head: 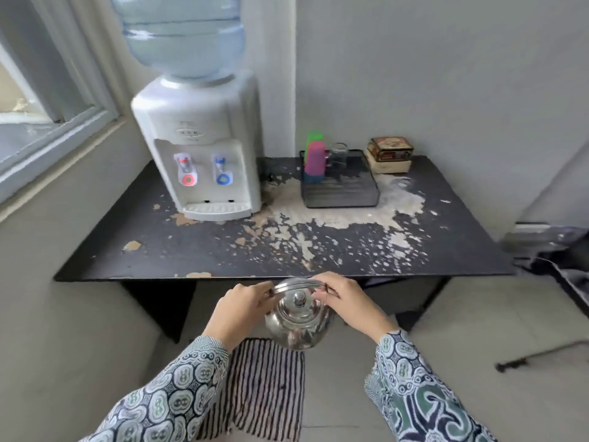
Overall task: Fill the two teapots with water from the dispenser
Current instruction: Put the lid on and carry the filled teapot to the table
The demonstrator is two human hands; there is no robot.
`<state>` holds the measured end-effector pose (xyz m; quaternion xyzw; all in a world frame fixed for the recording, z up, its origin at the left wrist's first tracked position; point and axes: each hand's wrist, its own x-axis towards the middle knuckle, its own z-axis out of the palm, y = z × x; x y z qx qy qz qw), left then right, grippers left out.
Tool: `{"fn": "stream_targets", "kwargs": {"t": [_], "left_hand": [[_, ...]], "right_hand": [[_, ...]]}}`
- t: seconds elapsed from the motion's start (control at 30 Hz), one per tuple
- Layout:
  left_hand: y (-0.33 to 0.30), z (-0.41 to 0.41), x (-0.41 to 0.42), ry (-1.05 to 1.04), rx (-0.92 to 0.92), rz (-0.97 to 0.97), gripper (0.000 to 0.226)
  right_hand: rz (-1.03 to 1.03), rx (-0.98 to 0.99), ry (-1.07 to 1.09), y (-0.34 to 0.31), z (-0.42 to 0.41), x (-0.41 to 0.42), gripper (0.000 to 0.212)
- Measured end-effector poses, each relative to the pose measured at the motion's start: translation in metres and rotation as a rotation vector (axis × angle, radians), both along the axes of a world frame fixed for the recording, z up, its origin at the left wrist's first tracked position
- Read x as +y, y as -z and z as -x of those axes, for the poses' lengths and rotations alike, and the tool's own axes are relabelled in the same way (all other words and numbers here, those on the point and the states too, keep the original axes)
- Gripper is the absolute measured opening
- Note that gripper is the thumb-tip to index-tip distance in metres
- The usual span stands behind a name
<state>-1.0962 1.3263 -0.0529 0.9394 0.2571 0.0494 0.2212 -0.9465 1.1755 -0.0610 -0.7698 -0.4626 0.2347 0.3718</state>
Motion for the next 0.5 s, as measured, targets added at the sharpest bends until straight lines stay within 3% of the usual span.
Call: {"fn": "stream_targets", "kwargs": {"t": [0.07,0.23,0.37,0.5], "left_hand": [[-0.004,-0.012,-0.032,0.05,-0.011,0.009,0.035],[-0.009,-0.053,-0.134,0.198,-0.069,-0.002,0.027],[-0.008,-0.094,-0.231,0.272,-0.132,0.033,0.027],[-0.009,-0.132,-0.33,0.349,-0.194,0.052,0.029]], "right_hand": [[0.0,-0.015,0.06,-0.002,-0.006,-0.04,0.02],[0.003,-0.048,0.205,-0.009,-0.03,-0.167,0.012],[0.039,-0.079,0.304,-0.019,-0.046,-0.278,0.033],[0.065,-0.089,0.395,-0.037,-0.061,-0.388,0.024]]}}
